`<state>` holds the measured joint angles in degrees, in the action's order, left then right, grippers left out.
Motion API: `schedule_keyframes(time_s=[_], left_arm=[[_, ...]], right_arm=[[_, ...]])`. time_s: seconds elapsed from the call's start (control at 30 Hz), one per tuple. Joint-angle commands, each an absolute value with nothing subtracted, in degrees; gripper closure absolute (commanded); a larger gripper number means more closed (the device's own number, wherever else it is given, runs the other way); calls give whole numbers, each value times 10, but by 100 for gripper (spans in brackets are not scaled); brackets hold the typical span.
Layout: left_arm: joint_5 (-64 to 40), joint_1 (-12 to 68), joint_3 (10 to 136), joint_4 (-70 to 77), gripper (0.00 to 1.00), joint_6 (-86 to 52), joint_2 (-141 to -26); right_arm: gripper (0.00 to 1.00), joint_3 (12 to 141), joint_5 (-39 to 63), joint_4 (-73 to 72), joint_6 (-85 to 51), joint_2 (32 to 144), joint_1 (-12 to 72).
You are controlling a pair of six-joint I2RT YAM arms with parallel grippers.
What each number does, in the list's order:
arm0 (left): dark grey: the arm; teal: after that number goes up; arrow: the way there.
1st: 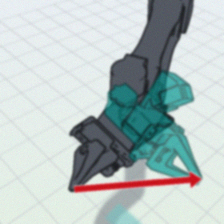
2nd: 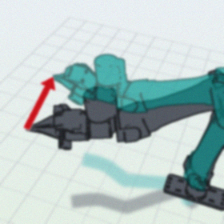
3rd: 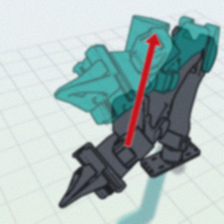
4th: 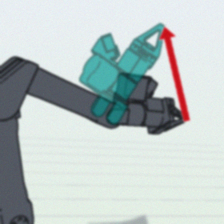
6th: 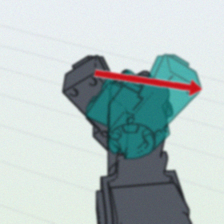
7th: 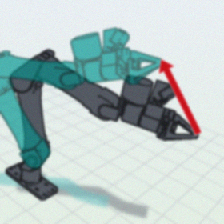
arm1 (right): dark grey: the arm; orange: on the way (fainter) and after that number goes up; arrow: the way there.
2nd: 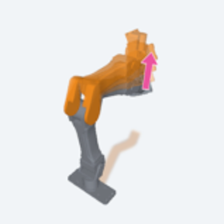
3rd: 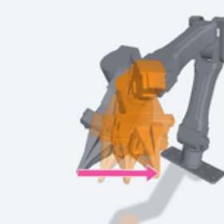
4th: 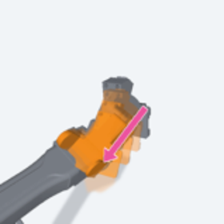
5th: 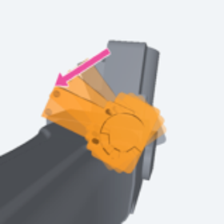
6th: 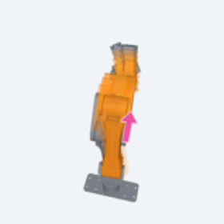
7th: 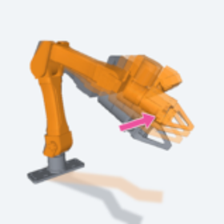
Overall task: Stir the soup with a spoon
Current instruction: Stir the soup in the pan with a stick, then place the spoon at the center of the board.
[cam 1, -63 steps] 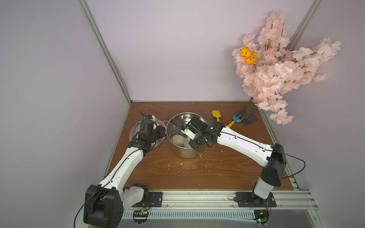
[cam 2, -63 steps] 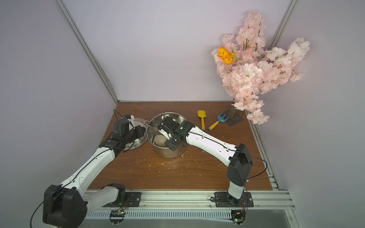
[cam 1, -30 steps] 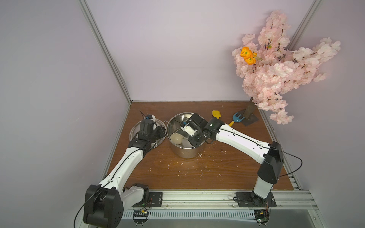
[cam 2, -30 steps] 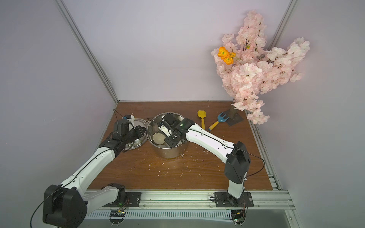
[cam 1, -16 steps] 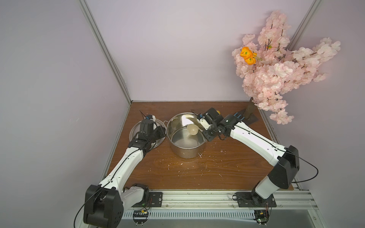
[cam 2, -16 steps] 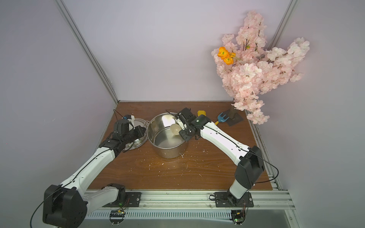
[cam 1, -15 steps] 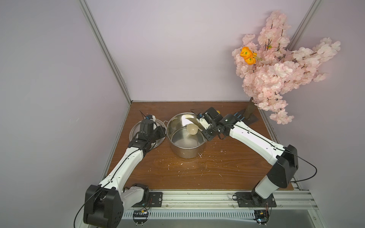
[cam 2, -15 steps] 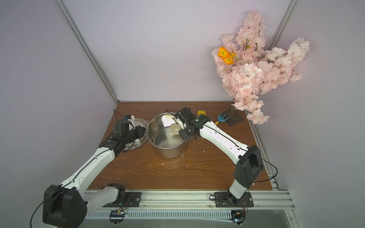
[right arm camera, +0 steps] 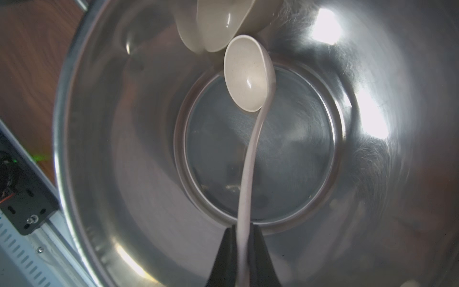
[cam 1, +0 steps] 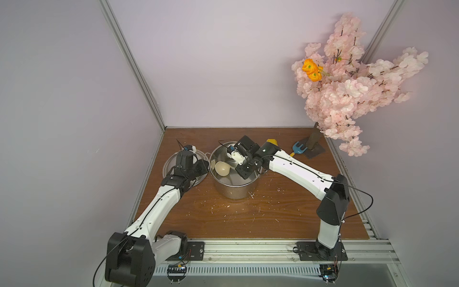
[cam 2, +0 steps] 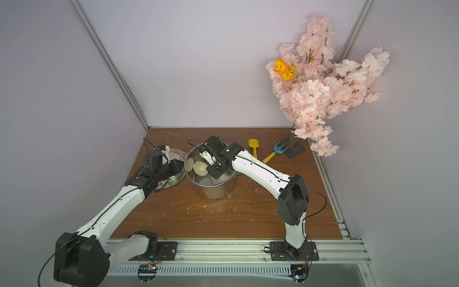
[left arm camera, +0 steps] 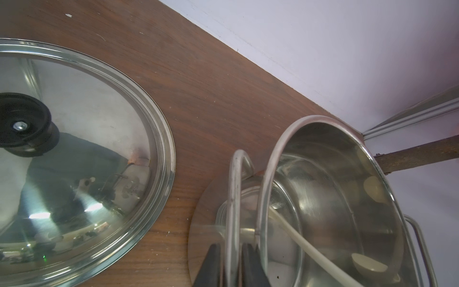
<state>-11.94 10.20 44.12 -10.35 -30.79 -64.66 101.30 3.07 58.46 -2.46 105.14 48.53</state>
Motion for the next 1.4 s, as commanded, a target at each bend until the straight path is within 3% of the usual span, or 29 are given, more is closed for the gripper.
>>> schedule_keyframes(time_s=[0.0,0.33,0.67,0.9,1.07,1.37], left_arm=[[-135,102,437,-108,79,-298,-646],[-134,102,441,-112,64,-300,-635],[-123,102,449,-140,43,-299,-598],[-109,102,446,-148,22,-300,-555],[-105,102,442,-150,1,-295,-526],[-101,102,425,-152,5,-295,-488]], right_arm=[[100,975,67,527,-37,985,492],[100,843,43,478,-72,865,465],[100,782,36,438,-109,759,434],[100,696,49,375,-162,631,403],[100,612,25,342,-206,514,376],[100,492,-127,334,-314,294,351]])
